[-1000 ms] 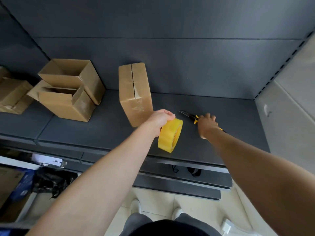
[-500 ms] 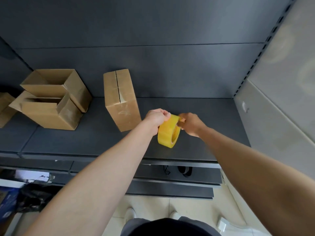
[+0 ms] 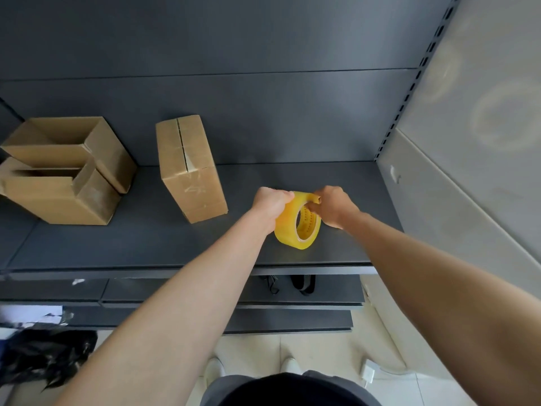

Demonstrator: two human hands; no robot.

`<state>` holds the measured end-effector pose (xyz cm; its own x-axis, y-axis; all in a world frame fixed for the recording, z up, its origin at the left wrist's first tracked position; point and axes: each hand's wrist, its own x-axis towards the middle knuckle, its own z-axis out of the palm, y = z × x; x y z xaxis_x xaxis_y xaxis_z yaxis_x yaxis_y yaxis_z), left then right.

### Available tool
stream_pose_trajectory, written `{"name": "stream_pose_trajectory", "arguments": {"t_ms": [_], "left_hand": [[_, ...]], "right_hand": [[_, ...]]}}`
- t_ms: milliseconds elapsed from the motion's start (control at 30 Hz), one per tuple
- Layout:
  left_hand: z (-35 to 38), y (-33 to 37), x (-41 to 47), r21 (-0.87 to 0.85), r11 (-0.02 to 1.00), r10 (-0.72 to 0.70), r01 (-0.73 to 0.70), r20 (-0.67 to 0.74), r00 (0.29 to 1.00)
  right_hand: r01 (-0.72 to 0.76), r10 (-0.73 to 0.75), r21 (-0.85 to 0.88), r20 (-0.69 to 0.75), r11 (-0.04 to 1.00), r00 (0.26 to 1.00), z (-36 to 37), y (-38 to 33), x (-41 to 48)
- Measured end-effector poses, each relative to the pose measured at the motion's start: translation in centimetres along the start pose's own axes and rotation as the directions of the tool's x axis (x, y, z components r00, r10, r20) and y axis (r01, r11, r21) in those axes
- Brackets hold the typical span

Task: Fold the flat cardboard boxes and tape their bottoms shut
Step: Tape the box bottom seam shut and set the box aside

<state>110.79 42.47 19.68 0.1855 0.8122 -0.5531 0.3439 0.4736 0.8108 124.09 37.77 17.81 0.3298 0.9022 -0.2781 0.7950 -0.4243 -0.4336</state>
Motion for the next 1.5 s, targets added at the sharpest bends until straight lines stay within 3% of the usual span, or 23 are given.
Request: {"name": "stream_pose_trajectory", "arguments": {"t_ms": [233, 400, 600, 767, 1067, 1167, 1333, 1433, 1500], "left_hand": [[-0.3, -0.3, -0.2, -0.159, 0.970, -0.187, 0.186, 0.010, 0.982], [-0.8, -0.9, 0.5, -0.220, 0.961, -0.169, 0.167, 0.012, 0.986], [-2.3, -1.2, 0.0, -0.148, 0.981, -0.138, 0.126, -0.074, 0.988], [-4.8, -1.4, 0.0, -0.126, 0.992, -0.028, 0.010, -0.140, 0.990], [-11.7, -0.5, -1.5, -0.047, 0.963, 0.255, -0.265, -0.160, 0.954], [-14.2, -0.1, -1.8, -0.069, 0.918, 0.362, -0.390, -0.249, 0.898], [-17.7, 0.6, 0.1, 0.061, 0.860, 0.466, -0.507, -0.501, 0.730], [-19.3, 1.3, 2.1, 0.101, 0.886, 0.434, -0.452, -0.523, 0.734], [-20.1, 1.8, 3.3, 0.124, 0.896, 0.428, -0.427, -0.497, 0.754]], "right_hand": [[-0.011, 0.006, -0.096, -0.049, 0.995, 0.999, 0.8, -0.2, -0.8], [0.019, -0.033, -0.232, -0.055, 0.973, 0.998, 0.7, -1.0, -1.0], [0.119, -0.177, -0.627, -0.031, 0.770, 0.984, 0.1, -3.6, -1.0], [0.147, -0.205, -0.734, 0.011, 0.663, 0.979, 0.8, -4.9, -0.4], [0.083, -0.075, -0.721, 0.043, 0.688, 0.996, 2.4, -6.8, 1.6], [0.051, -0.023, -0.718, 0.048, 0.694, 0.999, 2.9, -7.5, 1.9], [-0.043, 0.060, -0.622, 0.006, 0.782, 0.998, 2.4, -11.0, 2.1], [-0.082, 0.073, -0.228, -0.049, 0.970, 0.996, 2.7, -14.7, 2.5], [-0.080, 0.078, 0.100, 0.025, 0.992, 0.997, 3.4, -17.2, 2.4]]}}
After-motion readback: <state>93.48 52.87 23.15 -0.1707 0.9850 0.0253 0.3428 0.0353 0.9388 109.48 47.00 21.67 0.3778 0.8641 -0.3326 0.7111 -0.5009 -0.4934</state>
